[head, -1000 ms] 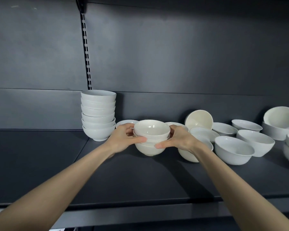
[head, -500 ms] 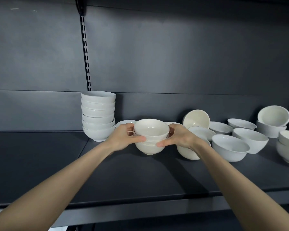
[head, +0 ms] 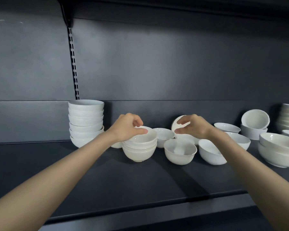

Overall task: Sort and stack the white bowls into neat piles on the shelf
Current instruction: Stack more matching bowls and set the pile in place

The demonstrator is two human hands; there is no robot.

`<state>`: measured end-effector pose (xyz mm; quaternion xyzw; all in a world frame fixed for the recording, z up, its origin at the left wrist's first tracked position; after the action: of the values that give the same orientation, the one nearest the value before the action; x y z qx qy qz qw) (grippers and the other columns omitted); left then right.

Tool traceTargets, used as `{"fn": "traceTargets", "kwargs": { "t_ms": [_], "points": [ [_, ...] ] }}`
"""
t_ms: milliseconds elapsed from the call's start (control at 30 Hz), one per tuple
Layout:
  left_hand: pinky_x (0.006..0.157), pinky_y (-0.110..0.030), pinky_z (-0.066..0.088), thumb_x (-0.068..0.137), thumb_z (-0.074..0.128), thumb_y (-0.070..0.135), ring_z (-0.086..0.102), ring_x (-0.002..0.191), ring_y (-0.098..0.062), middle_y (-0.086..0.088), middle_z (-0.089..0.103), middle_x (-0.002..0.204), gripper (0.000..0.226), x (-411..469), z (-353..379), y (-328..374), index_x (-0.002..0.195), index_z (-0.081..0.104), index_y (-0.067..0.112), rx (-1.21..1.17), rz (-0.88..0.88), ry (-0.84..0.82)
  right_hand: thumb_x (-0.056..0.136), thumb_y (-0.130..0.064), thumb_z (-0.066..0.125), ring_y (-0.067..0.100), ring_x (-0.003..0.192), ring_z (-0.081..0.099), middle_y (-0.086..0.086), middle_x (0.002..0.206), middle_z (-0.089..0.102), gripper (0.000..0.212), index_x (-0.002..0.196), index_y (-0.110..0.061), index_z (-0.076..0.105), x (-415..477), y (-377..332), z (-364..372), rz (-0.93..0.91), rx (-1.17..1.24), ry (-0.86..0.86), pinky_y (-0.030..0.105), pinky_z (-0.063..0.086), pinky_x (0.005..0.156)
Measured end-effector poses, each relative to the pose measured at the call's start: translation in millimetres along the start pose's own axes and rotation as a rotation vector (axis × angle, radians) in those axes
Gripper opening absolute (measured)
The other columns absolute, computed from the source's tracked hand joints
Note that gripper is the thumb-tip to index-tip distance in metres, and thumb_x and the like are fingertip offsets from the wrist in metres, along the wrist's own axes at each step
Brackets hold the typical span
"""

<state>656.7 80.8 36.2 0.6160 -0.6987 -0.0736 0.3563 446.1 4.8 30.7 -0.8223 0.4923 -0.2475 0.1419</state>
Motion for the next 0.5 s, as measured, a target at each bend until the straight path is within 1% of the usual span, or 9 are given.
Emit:
{"fn": "traceTargets", "kwargs": {
  "t_ms": [67,133,267,367,433,500],
  "points": [
    [0.089,-0.027,0.048,0.078,0.077,0.033,0.062,0.099,-0.015,-0.001,0.068,0.102,0.031,12,15,14,0.101,0.068,0.014,0.015,0.025,-0.036,0.082,-0.030,0.074,0.022,0.108,0.059,0.005,0.123,0.062,0.042,0.119,-0.013,0.064,4,13,-17,0.002,-0.027,0.030,0.026,0.040,0.088],
    [0.089,-0.026,0.048,0.078,0.077,0.032,0.063,0.098,-0.014,-0.003,0.069,0.103,0.032,24,32,27,0.102,0.068,0.013,0.034,0.051,-0.060,0.082,-0.029,0.074,0.020,0.101,0.060,0.006,0.121,0.064,0.041,0.118,-0.012,0.065,10,27,-31,-0.004,-0.053,0.055,0.025,0.038,0.084],
    [0.092,-0.031,0.049,0.077,0.077,0.033,0.063,0.098,-0.014,-0.003,0.069,0.105,0.034,50,66,47,0.104,0.068,0.013,0.047,0.071,-0.074,0.084,-0.024,0.073,0.023,0.105,0.062,0.006,0.107,0.068,0.034,0.113,-0.007,0.066,25,55,-51,-0.011,-0.057,0.067,0.027,0.044,0.086],
    [0.093,-0.034,0.049,0.077,0.077,0.035,0.062,0.100,-0.017,-0.004,0.069,0.107,0.037,71,91,53,0.106,0.068,0.013,0.070,0.048,-0.074,0.084,-0.024,0.073,0.023,0.102,0.063,0.010,0.110,0.068,0.037,0.115,-0.006,0.065,44,81,-58,-0.016,-0.034,0.050,0.023,0.043,0.079],
    [0.093,-0.033,0.048,0.078,0.075,0.035,0.061,0.101,-0.017,-0.004,0.069,0.109,0.039,84,107,54,0.109,0.067,0.013,0.096,0.021,-0.072,0.085,-0.027,0.072,0.023,0.108,0.061,0.009,0.115,0.067,0.040,0.118,-0.007,0.064,59,98,-58,-0.035,-0.060,0.030,0.022,0.041,0.082],
    [0.095,-0.034,0.047,0.079,0.074,0.036,0.060,0.104,-0.017,-0.004,0.067,0.113,0.043,95,118,52,0.114,0.065,0.013,0.108,-0.026,-0.052,0.086,-0.029,0.071,0.023,0.112,0.060,0.009,0.118,0.067,0.041,0.120,-0.007,0.063,75,113,-57,-0.058,-0.074,0.004,0.024,0.042,0.089]
  ]
}}
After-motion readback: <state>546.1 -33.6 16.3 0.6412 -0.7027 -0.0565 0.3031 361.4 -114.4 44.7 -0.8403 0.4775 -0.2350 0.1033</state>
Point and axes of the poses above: each hand's wrist, its own x-axis towards the middle knuckle, its own z-axis out of the palm, y = z × x, the point moved 10 cm from there along x, towards the middle knuckle
